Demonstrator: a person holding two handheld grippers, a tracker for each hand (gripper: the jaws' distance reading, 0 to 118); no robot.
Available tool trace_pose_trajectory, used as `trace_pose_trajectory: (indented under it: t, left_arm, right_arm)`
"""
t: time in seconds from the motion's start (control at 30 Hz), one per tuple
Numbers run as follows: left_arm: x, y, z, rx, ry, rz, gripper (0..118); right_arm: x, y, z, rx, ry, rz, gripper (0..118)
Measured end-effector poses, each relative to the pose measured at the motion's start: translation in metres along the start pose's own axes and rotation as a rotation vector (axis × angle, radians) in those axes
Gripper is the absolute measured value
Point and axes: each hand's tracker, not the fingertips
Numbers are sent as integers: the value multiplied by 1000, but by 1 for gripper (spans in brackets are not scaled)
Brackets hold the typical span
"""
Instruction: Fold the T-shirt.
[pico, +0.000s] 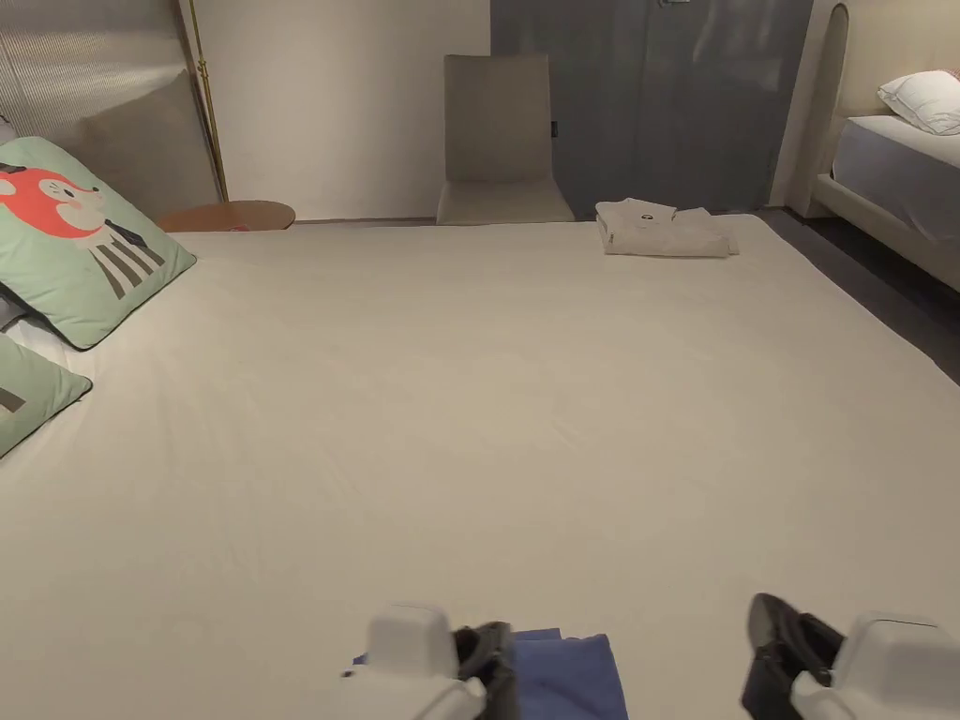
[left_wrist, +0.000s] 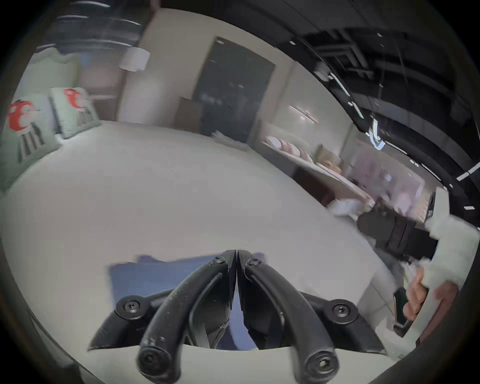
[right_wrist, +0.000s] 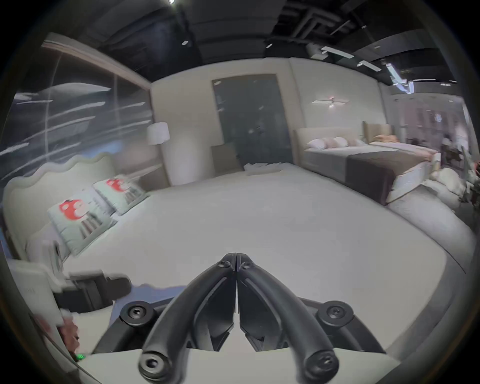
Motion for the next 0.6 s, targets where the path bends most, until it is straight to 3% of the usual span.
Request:
trace_pose_trajectory:
  t: [0.17, 0.4, 0.47, 0.53, 0.57, 0.6]
  left_arm:
    - [-60, 3, 42, 62, 110, 119, 1]
    - [-107, -16, 64, 25, 119, 270, 4]
    - [-117, -20, 61, -47, 56, 298, 37]
    - [-125, -25, 55, -112, -17, 333, 83]
    - [-130, -28, 48, -136, -64, 364, 100]
    - [-134, -31, 41, -171, -113, 411, 108]
  right_arm:
    - [-31, -34, -54, -267, 161, -10, 1]
    - [-49, -76, -106, -497, 146, 101, 0]
    - [-49, -71, -113, -499, 148, 100, 0]
    - [-50, -62, -121, -562, 150, 102, 0]
    - [-50, -58, -123, -591, 152, 115, 0]
    - [-51, -55, -128, -618, 157, 129, 0]
